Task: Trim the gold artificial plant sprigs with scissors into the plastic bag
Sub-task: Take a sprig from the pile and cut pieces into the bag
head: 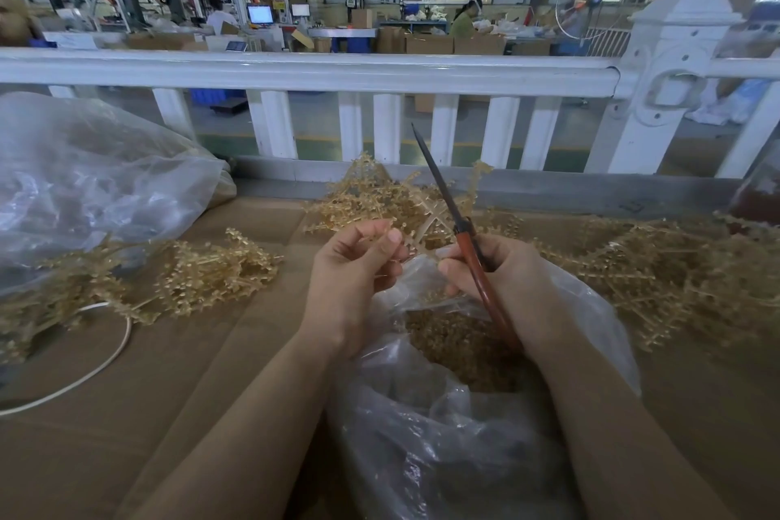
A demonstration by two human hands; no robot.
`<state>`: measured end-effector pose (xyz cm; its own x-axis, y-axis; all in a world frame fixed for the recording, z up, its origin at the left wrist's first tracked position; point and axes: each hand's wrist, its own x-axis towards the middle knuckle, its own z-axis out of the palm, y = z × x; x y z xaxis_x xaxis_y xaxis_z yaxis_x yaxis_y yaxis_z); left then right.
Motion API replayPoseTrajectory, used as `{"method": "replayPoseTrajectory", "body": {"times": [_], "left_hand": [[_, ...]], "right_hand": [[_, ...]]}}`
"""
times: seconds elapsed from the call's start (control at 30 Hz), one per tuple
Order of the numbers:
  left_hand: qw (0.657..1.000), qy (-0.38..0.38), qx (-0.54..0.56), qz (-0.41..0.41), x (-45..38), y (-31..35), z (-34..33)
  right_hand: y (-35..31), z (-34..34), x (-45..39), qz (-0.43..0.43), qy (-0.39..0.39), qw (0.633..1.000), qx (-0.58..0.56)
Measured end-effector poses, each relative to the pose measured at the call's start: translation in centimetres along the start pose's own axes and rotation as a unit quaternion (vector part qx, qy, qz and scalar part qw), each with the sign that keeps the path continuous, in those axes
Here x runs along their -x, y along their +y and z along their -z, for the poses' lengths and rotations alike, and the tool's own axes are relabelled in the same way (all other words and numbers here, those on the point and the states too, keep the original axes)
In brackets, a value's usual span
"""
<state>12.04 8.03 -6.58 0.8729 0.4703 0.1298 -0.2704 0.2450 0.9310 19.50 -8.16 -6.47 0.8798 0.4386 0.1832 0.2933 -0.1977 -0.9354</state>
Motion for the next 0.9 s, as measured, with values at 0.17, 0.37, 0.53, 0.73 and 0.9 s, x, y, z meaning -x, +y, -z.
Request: {"method": "replayPoseTrajectory", "body": {"times": [0.17, 0.37, 0.53, 0.73, 0.9], "left_hand": [[1.000, 0.028, 0.007, -0.007, -0.05, 0.28, 0.03], [0.992, 0.099, 0.074, -0.009, -0.13, 0.63, 0.13], [0.988, 0.134, 0.081, -0.015, -0.21, 0.49, 0.03], [0.994, 0.088, 0.022, -0.062, -0.31, 0.30, 0.13], [0.996, 0.060, 0.021, -0.059, -0.21, 0.22, 0.03]], "right_hand": [[0.13, 0.17, -0.05, 0.003, 0.015, 1.000, -0.004], [0.56, 0.06, 0.11, 0.032, 0.114, 0.991, 0.058], [0.36, 0.08, 0.55, 0.091, 0.106, 0.974, 0.176], [0.00, -0.15, 0.59, 0.072, 0.023, 0.942, 0.327], [0.15, -0.14, 0.47, 0.063, 0.017, 0.938, 0.341]]}}
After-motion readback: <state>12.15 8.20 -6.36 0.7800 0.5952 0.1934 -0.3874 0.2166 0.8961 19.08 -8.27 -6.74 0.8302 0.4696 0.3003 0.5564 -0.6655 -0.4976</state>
